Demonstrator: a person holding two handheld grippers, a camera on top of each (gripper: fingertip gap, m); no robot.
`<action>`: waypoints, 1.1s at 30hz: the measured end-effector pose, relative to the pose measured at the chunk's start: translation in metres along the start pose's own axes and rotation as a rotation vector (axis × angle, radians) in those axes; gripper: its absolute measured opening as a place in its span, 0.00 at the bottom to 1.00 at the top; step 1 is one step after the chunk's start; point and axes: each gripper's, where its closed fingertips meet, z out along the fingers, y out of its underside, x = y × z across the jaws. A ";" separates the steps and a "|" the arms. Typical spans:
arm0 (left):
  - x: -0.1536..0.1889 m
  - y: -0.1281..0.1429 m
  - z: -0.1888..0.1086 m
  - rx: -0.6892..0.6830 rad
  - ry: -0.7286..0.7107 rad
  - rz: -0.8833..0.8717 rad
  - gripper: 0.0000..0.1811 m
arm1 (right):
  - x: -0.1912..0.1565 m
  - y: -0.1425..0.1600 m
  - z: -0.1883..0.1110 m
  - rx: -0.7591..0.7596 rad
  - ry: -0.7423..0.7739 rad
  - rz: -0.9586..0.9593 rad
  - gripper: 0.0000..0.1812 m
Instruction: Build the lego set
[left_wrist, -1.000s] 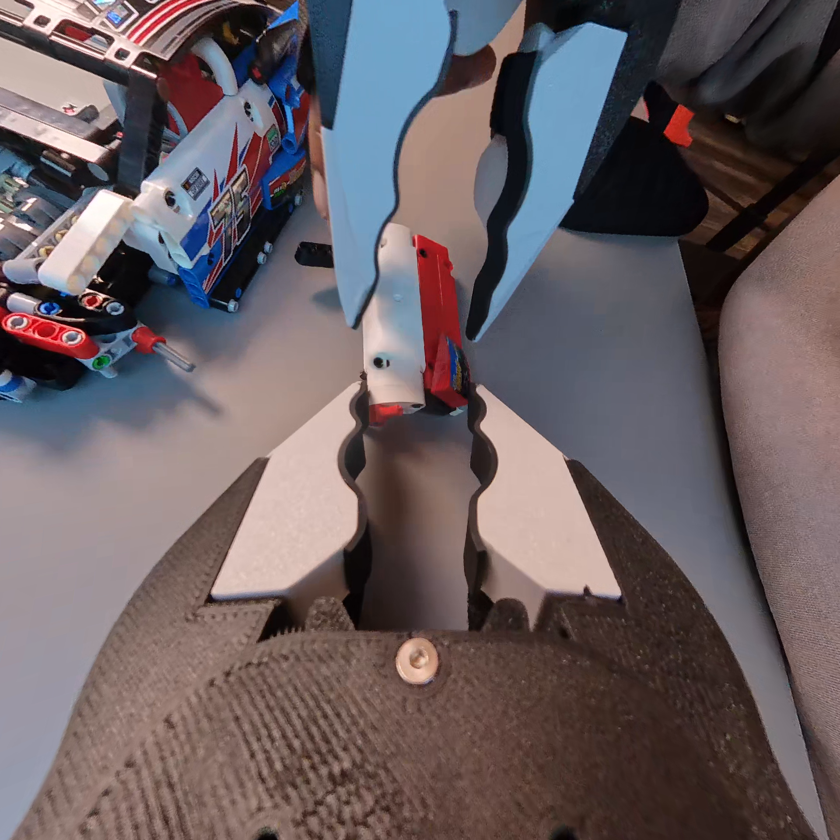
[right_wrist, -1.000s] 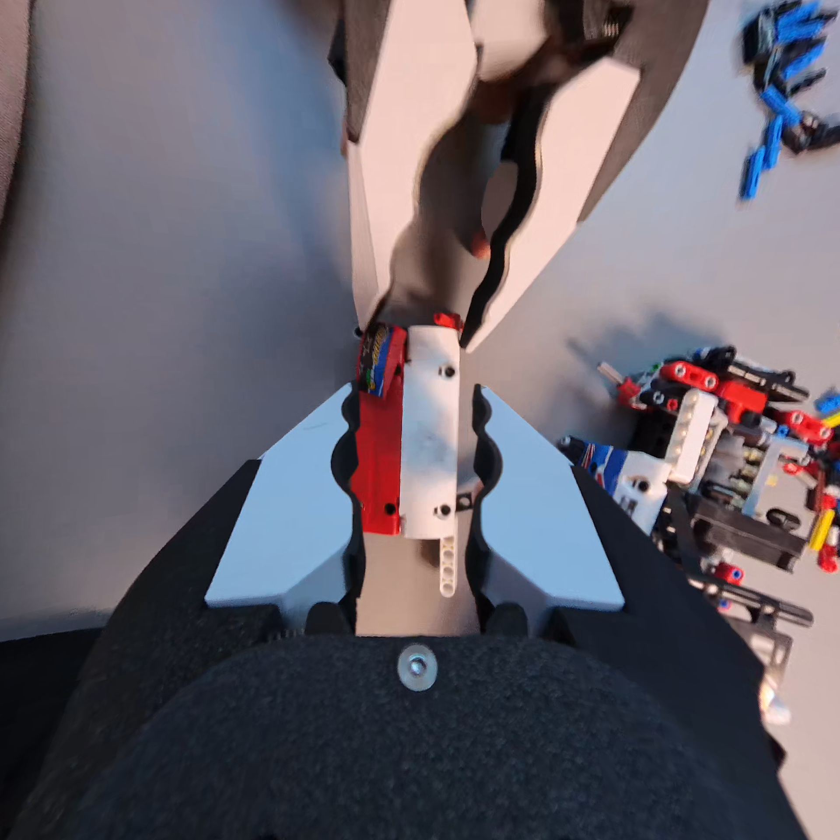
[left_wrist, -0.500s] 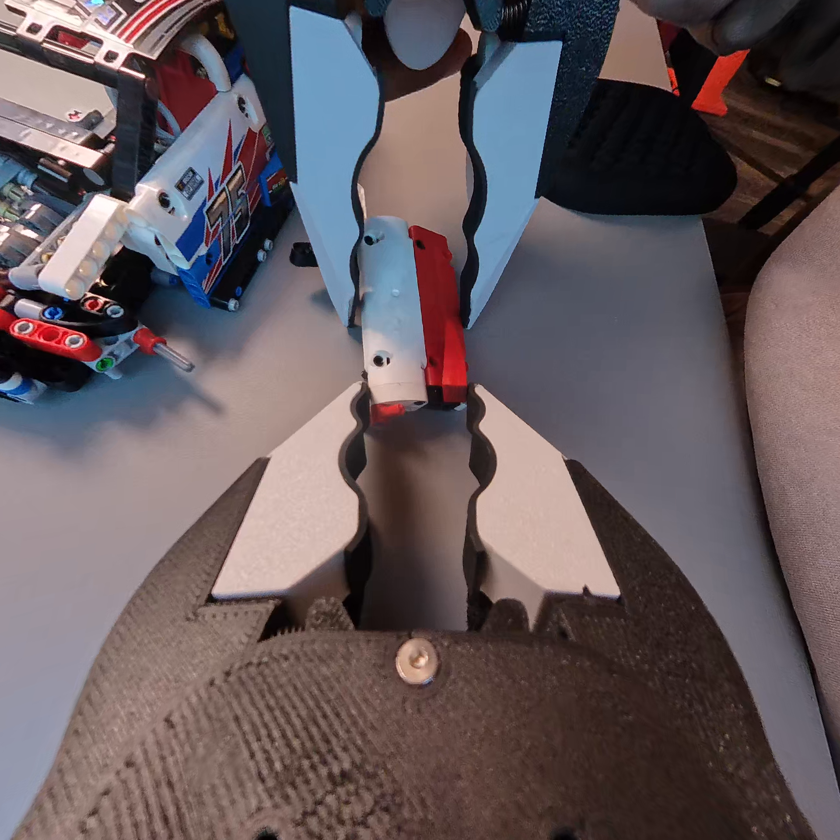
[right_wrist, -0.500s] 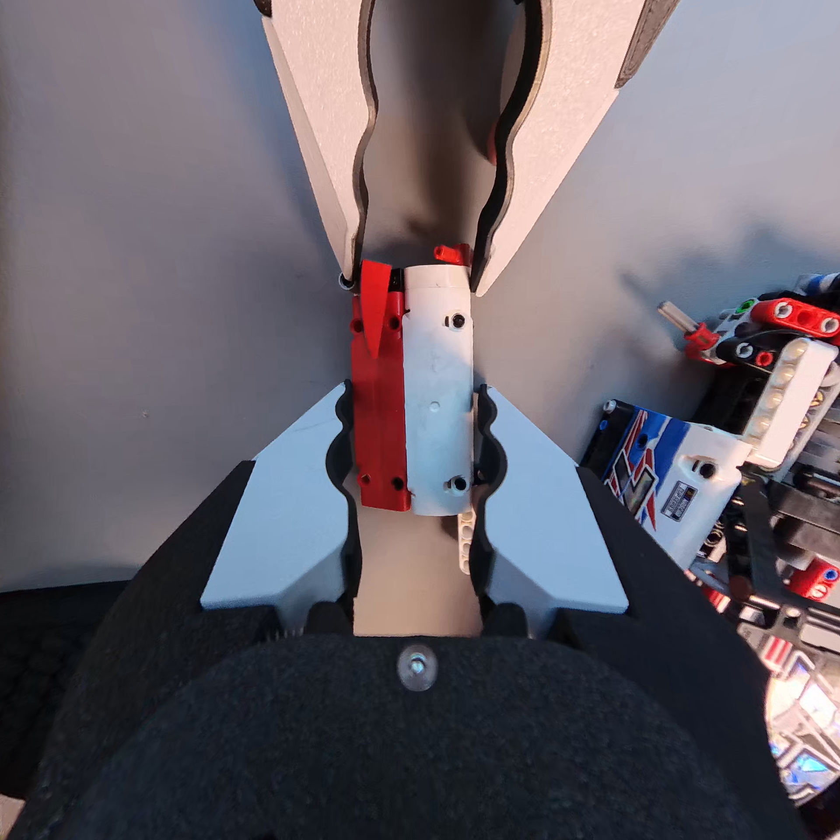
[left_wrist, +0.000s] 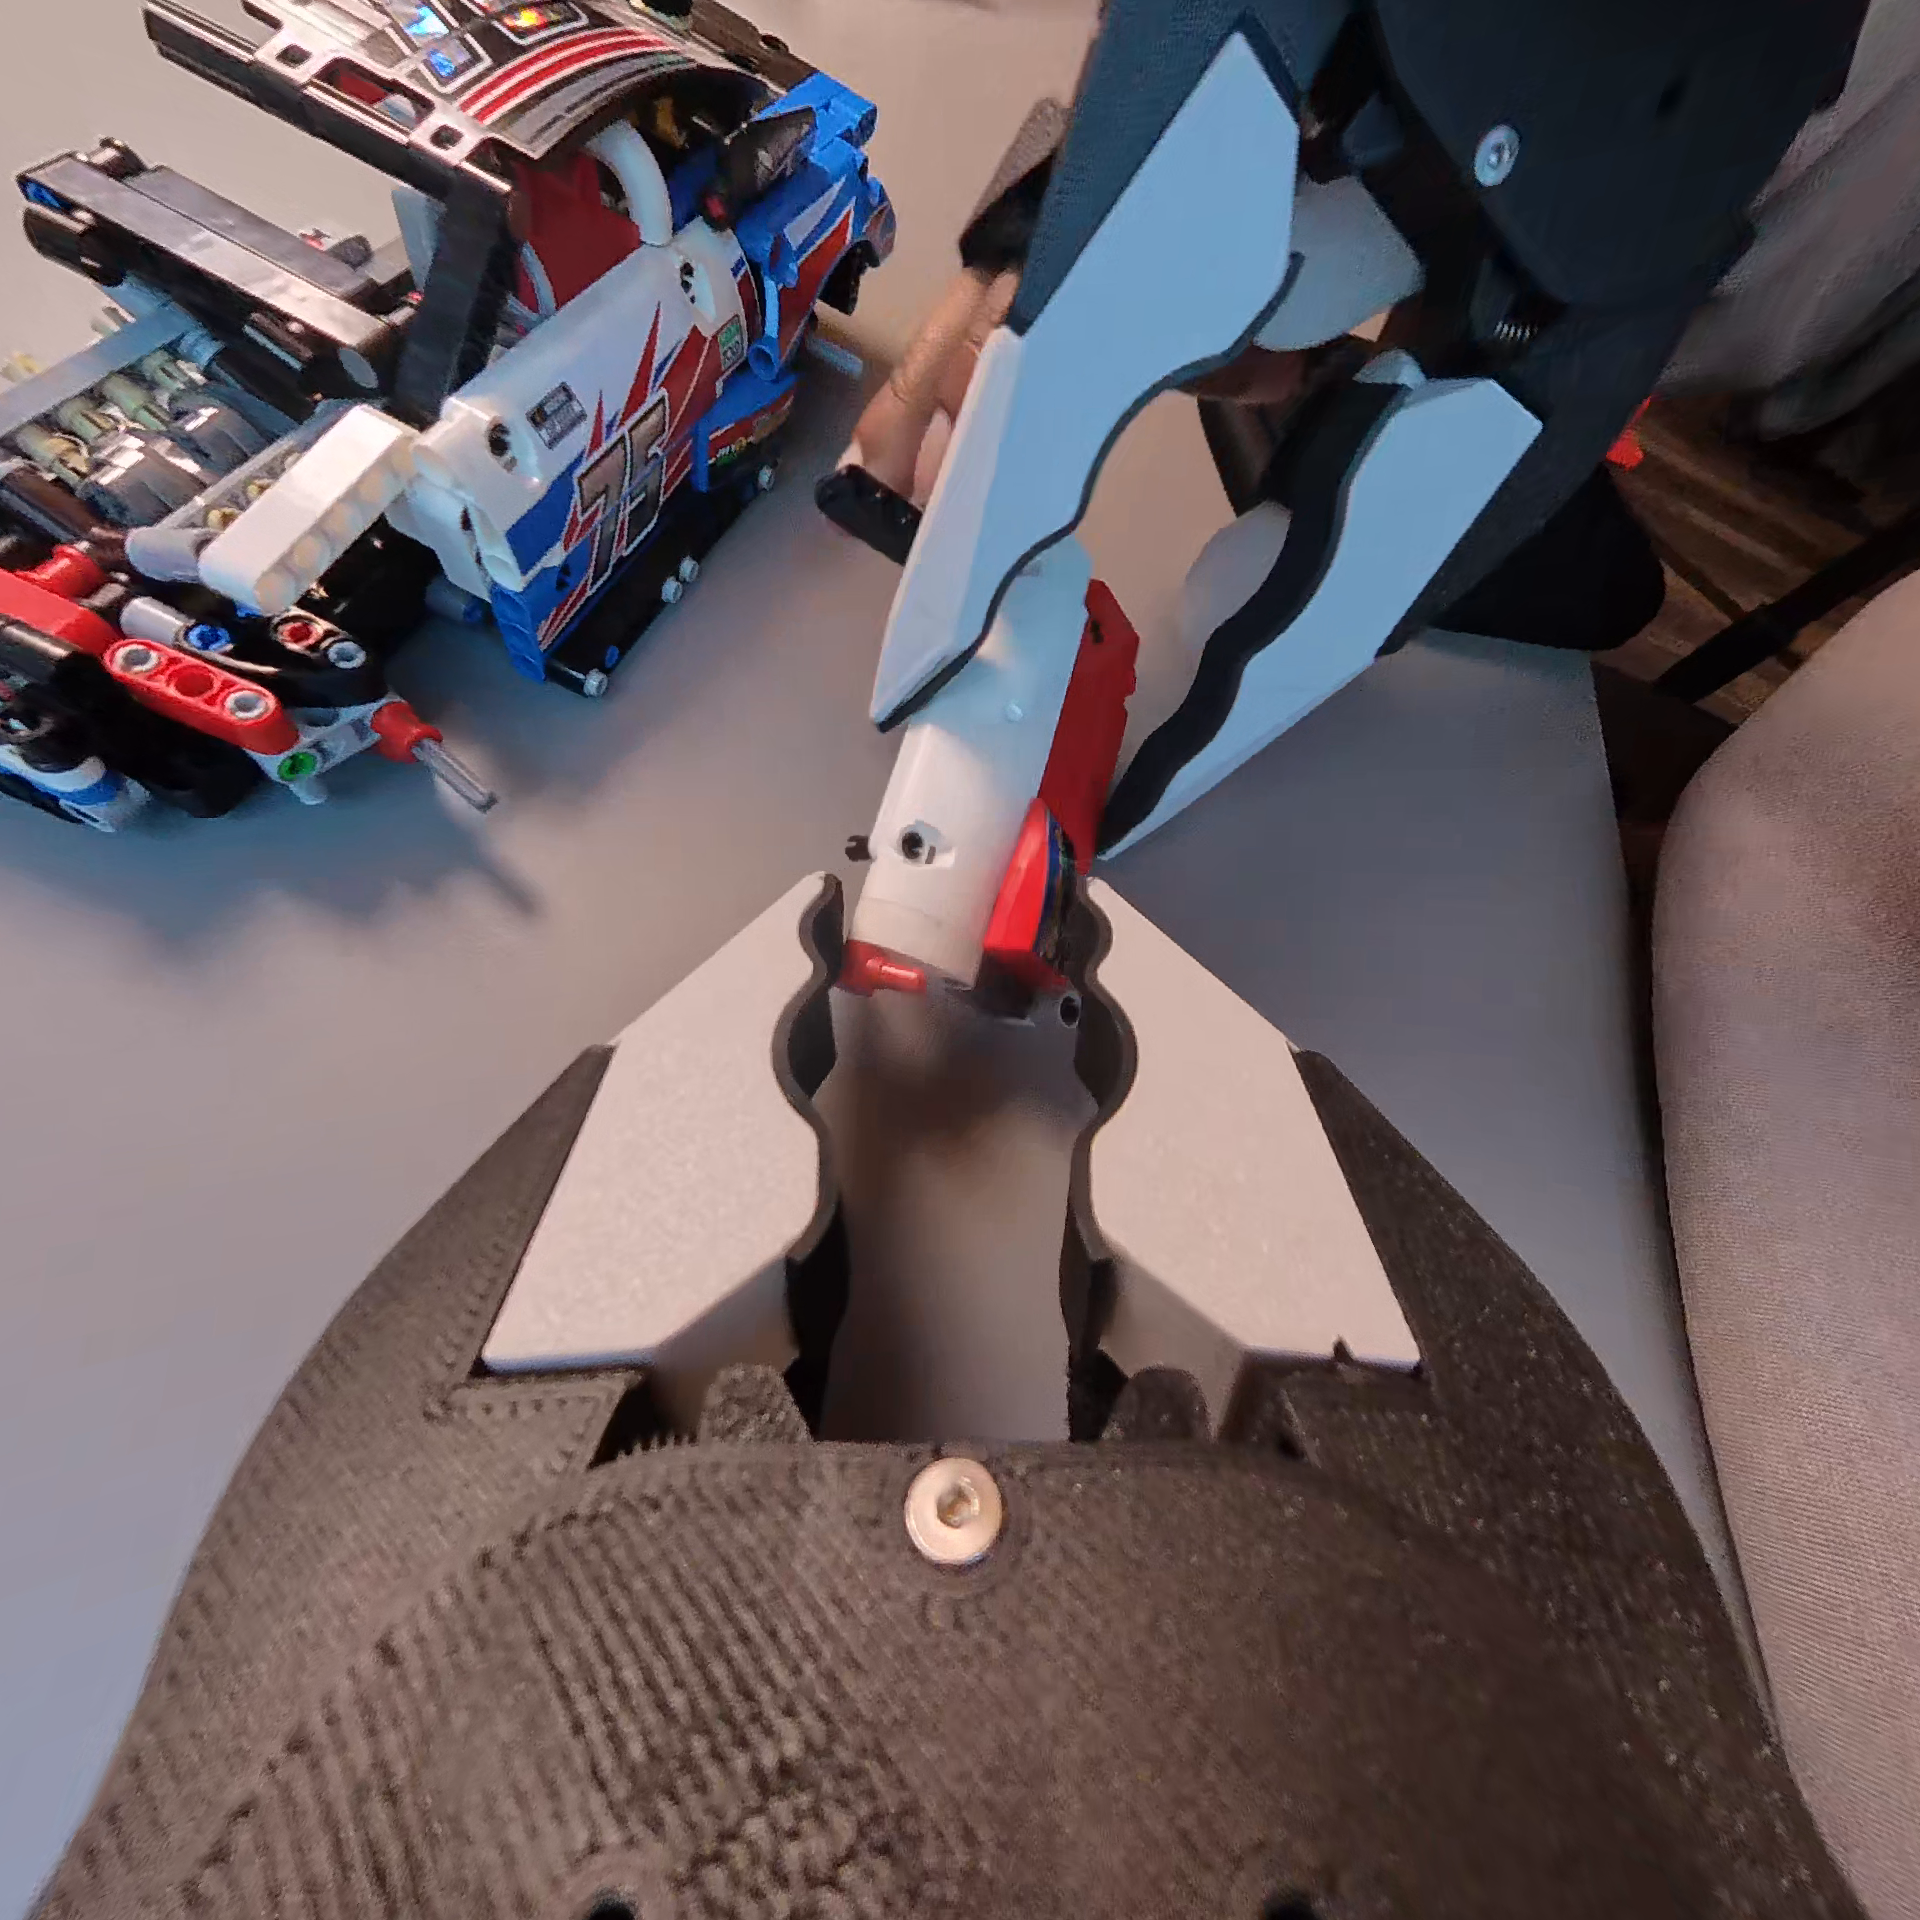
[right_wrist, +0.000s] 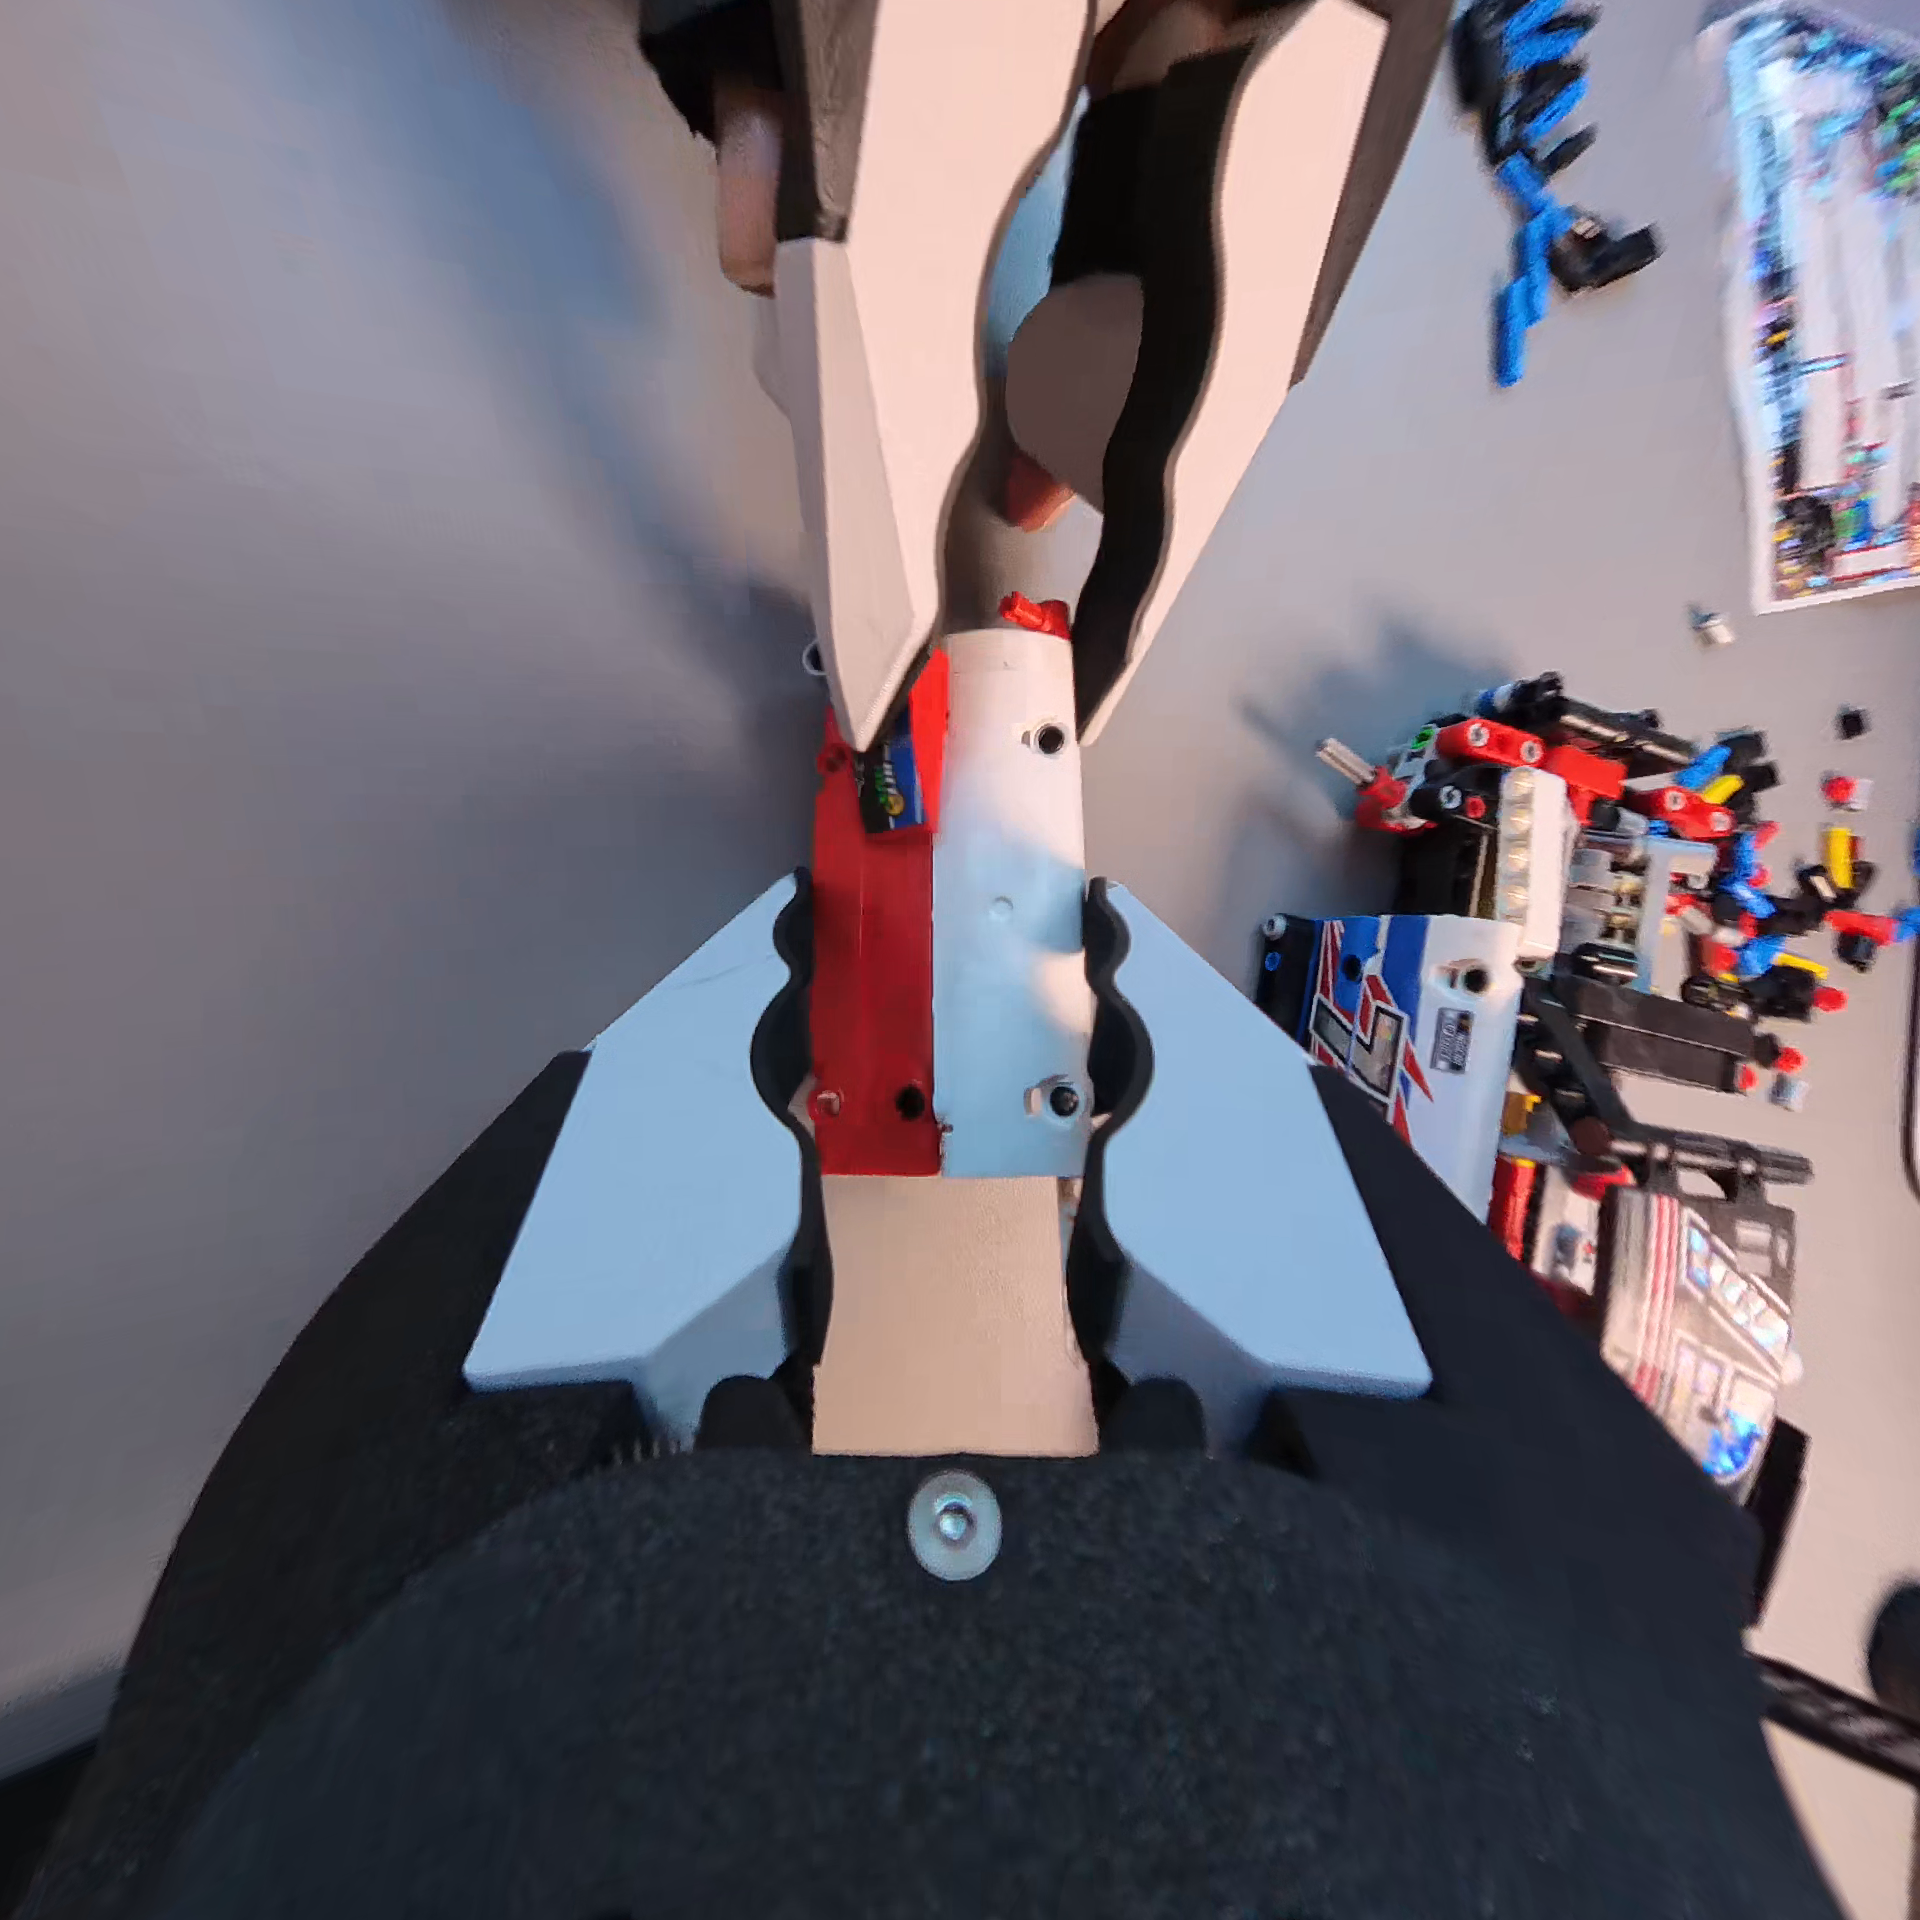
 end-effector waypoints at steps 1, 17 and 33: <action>0.000 -0.001 -0.001 0.011 0.004 -0.010 0.23 | 0.000 -0.003 -0.002 0.029 0.036 0.001 0.27; 0.025 0.000 -0.006 -0.018 0.063 0.110 0.36 | -0.008 0.002 -0.005 0.156 0.243 -0.144 0.27; 0.026 0.003 -0.001 -0.001 0.105 0.060 0.21 | 0.006 -0.004 -0.014 0.272 0.402 -0.286 0.27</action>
